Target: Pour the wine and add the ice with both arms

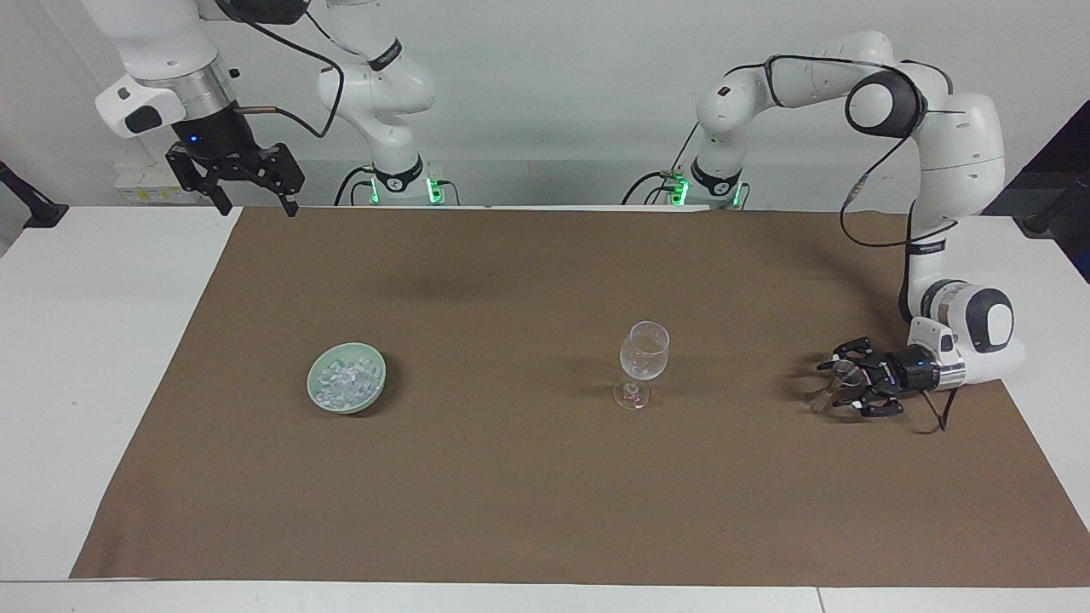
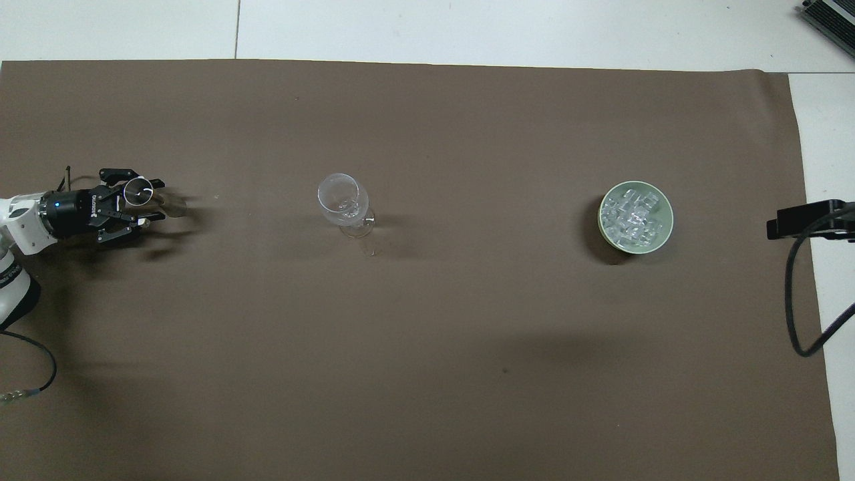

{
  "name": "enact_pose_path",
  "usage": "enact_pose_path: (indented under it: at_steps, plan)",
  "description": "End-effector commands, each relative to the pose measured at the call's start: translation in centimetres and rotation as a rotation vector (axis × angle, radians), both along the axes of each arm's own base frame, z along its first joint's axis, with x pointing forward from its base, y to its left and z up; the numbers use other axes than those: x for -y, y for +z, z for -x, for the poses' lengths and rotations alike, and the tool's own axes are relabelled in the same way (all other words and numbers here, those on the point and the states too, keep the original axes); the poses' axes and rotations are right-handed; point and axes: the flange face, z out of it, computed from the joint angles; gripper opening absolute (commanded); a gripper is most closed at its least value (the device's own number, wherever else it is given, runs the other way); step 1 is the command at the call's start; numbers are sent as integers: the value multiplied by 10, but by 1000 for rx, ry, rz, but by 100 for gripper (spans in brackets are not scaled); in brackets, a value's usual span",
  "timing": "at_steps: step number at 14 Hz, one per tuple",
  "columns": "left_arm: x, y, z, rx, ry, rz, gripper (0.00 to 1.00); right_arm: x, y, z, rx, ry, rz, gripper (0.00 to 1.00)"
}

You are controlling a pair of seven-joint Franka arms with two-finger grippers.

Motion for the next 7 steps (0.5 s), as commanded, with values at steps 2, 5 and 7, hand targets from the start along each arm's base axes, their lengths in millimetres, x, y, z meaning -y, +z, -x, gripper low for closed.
enact_pose_path:
  at_steps: [2, 5, 7]
  plan:
    - [-4, -4, 4, 20, 10, 38, 41, 3, 1, 0, 7, 23, 4, 100]
    - [-3, -6, 4, 34, 10, 39, 38, 3, 1, 0, 7, 23, 4, 100]
    - [-6, -5, 4, 35, 13, 38, 31, 3, 1, 0, 7, 23, 4, 100]
